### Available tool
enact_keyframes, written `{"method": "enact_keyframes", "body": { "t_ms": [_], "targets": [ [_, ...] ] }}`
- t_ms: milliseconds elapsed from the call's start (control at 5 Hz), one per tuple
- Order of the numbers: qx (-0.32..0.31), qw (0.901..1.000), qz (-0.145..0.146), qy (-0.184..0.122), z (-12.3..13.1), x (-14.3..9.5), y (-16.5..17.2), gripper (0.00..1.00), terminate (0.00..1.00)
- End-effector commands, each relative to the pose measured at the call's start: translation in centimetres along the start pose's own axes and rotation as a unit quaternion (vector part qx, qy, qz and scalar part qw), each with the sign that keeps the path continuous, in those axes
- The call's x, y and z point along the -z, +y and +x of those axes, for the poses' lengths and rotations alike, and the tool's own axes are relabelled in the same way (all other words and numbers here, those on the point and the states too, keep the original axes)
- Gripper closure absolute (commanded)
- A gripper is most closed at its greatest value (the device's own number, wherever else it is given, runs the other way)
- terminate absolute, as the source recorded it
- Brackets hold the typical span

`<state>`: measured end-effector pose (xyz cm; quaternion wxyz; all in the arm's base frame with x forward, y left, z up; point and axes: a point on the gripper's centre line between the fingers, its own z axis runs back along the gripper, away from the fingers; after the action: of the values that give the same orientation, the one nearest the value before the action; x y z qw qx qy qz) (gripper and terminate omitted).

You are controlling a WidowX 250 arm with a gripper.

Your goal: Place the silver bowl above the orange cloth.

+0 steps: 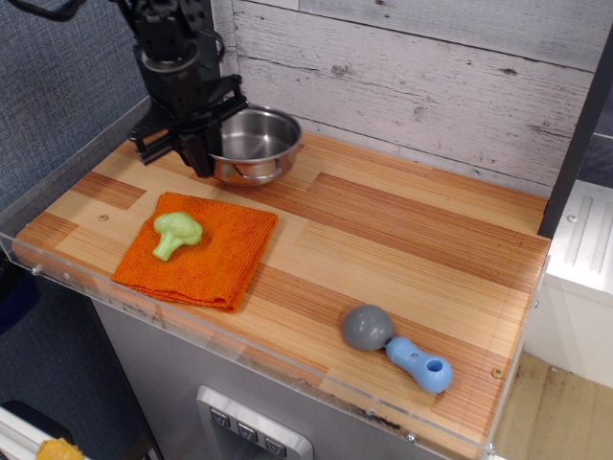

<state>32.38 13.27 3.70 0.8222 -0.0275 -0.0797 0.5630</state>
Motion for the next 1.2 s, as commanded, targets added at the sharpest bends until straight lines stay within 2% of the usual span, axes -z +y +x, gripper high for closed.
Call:
{"method": "enact_keyframes", "body": {
  "t_ms": [0, 200, 400, 1000],
  "targets": [
    [-0.001, 0.9999, -0.008, -0.009, 0.07, 0.26, -0.71, 1.00, 0.00],
    [0.003, 0.9999, -0.009, -0.007, 0.15, 0.48, -0.66, 1.00, 0.00],
    [-0.006, 0.9999, -0.010, -0.005, 0.04, 0.37, -0.62, 0.00, 0.00],
    [-0.004, 1.0000, -0.005, -0.002, -0.54, 0.08, -1.14, 0.00, 0.00]
  ]
}}
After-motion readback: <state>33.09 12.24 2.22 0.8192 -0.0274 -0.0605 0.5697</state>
